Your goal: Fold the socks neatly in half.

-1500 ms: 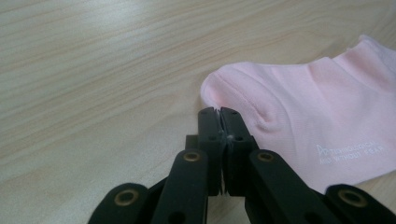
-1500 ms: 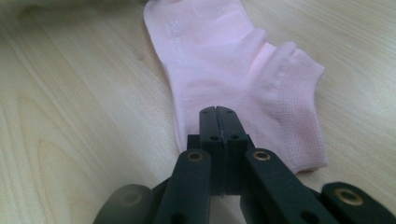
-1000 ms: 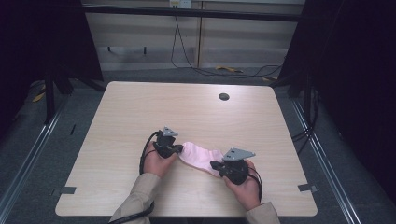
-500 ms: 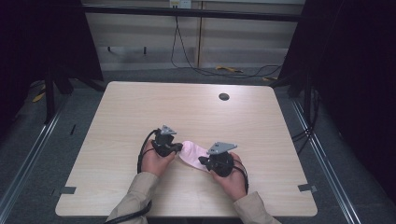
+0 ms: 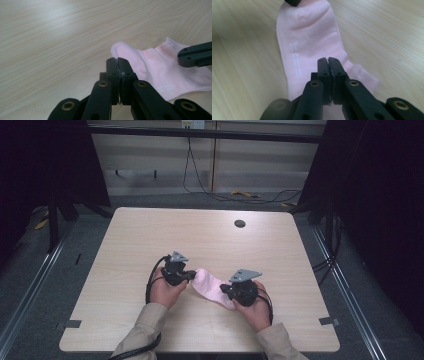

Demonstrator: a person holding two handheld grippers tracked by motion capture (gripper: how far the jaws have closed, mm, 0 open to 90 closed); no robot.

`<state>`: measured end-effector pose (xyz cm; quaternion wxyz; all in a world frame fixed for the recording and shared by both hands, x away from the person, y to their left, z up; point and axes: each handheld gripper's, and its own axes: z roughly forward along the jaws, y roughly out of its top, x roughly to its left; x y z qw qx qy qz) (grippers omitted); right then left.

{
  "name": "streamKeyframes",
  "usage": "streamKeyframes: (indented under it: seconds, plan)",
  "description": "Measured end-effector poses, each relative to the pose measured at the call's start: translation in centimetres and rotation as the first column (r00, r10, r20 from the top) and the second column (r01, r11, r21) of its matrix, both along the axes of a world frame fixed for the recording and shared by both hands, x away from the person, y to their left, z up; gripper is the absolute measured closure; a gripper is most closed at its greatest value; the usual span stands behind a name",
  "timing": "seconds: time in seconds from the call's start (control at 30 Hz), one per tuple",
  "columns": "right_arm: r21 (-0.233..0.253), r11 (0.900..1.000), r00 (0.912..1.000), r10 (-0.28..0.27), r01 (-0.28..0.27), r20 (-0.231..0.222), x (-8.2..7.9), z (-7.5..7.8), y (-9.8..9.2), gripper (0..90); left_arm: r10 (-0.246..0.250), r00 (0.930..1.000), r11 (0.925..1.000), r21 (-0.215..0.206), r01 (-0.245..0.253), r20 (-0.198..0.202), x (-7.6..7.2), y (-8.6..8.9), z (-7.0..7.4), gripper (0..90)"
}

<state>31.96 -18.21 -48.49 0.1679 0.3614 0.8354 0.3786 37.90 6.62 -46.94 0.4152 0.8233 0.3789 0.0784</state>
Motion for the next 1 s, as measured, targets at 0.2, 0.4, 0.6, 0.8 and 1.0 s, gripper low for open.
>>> streamKeyframes:
  seconds: [0.2,0.4,0.6,0.8,1.0]
  plan:
    - [0.003,1.000,0.9999,-0.014,0.014,-0.010,-1.9,0.3,-2.8,88.5,-0.002,1.0000,1.0000,-0.004,0.002,0.006,0.0,-0.1,0.4,88.7]
    - [-0.010,0.999,0.9993,-0.032,0.031,-0.019,-2.8,0.3,-4.1,88.9,-0.018,0.9998,0.9998,0.005,0.018,0.013,-0.2,-0.5,1.2,88.7]
    - [-0.048,0.998,0.9986,-0.032,0.030,-0.041,-3.1,-0.2,-4.0,90.0,-0.033,0.9993,0.9994,0.001,0.033,0.019,-0.5,-1.1,2.0,88.8]
    - [-0.074,0.997,0.9984,-0.030,0.026,-0.049,-3.0,-0.7,-3.6,90.0,-0.063,0.9977,0.9980,0.005,0.063,0.024,-0.9,-1.8,2.7,88.8]
    - [-0.070,0.997,0.9985,-0.031,0.028,-0.044,-3.0,-0.8,-3.4,90.0,-0.073,0.9971,0.9973,0.005,0.073,0.023,-1.0,-2.3,3.0,88.9]
